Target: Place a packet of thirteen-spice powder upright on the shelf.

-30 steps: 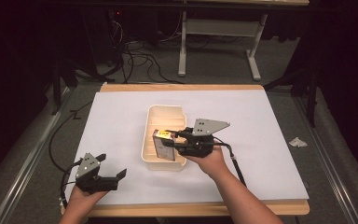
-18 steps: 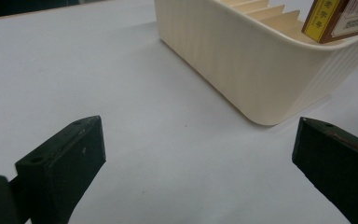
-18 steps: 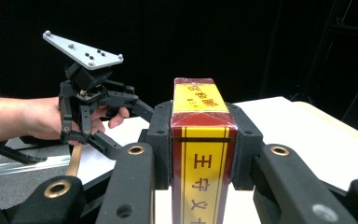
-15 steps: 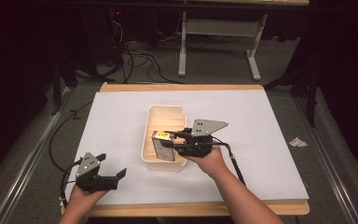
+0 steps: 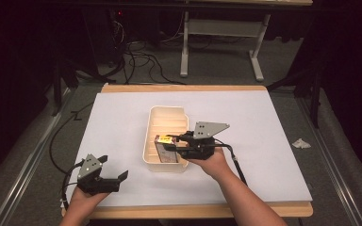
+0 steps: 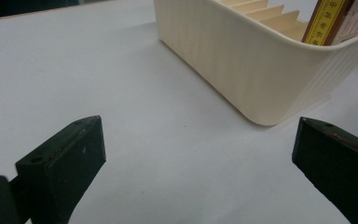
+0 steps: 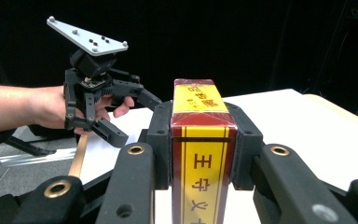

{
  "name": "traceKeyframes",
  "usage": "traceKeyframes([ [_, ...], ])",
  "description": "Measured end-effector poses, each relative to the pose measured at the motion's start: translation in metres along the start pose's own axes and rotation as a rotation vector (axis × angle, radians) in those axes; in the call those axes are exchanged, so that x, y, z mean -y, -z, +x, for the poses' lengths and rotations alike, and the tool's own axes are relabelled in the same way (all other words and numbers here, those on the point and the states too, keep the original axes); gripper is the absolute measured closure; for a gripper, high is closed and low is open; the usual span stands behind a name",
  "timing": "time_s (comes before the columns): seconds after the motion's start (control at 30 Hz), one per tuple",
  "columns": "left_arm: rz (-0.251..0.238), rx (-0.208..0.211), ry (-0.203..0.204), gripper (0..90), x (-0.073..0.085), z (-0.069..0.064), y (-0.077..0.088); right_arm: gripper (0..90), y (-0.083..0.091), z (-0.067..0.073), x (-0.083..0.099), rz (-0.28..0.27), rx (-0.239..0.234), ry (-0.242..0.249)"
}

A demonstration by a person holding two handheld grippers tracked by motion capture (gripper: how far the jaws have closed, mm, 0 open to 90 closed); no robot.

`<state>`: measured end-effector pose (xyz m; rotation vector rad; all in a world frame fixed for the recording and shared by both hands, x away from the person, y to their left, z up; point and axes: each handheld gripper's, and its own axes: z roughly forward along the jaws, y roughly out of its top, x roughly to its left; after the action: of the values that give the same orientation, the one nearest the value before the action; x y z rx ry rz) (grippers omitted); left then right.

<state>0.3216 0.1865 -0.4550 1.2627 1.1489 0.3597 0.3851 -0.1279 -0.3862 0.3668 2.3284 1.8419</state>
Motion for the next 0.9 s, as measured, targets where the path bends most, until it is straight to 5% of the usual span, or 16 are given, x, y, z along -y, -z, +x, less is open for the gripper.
traceKeyframes([
  [0.9,0.001,0.003,-0.008,3.4,-0.001,0.0,0.001,68.0,-0.021,0.002,0.018,0.062,0.004,0.016],
])
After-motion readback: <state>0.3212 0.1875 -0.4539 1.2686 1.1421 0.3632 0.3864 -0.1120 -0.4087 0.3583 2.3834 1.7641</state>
